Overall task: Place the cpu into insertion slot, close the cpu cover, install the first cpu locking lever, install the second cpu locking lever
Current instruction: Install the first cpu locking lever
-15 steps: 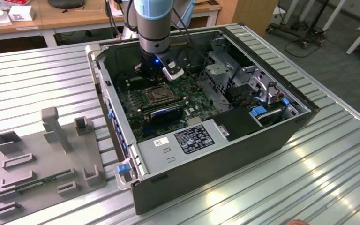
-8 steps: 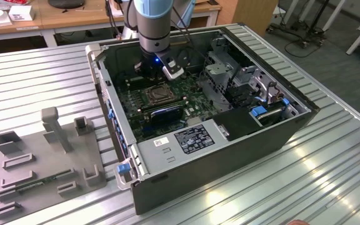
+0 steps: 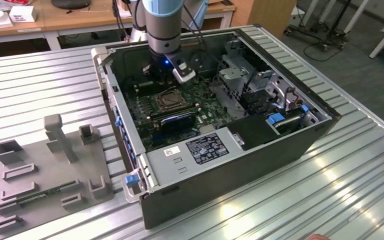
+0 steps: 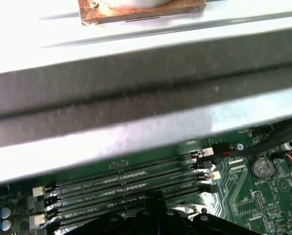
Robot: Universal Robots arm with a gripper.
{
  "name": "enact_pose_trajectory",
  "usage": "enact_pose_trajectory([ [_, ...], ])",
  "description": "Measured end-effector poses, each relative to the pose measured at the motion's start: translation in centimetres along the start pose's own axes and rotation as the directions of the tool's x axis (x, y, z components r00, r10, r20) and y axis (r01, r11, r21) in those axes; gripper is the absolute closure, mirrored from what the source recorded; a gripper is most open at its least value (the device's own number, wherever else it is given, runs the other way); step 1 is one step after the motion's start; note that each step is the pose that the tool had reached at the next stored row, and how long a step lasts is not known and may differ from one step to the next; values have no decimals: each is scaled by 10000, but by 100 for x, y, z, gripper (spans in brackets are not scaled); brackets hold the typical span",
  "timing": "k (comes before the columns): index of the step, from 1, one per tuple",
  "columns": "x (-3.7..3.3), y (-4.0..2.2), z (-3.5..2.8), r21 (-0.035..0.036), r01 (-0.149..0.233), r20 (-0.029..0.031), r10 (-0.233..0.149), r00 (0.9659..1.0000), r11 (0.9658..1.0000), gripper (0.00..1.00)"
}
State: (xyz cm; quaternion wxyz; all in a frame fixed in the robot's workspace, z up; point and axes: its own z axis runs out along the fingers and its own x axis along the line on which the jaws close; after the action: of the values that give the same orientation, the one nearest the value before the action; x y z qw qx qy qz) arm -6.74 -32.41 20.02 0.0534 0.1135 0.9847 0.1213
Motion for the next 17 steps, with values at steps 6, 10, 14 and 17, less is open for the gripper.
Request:
enact_pose_trajectory([
  [6,1,8,0,8,-79,19,79,10000,10000,90],
  [10,1,8,0,10,-92,23,92,10000,10000,90],
  [14,0,13,-20,10,-92,23,92,10000,10000,90],
  [17,-4,24,-61,10,-93,23,93,10000,10000,90],
])
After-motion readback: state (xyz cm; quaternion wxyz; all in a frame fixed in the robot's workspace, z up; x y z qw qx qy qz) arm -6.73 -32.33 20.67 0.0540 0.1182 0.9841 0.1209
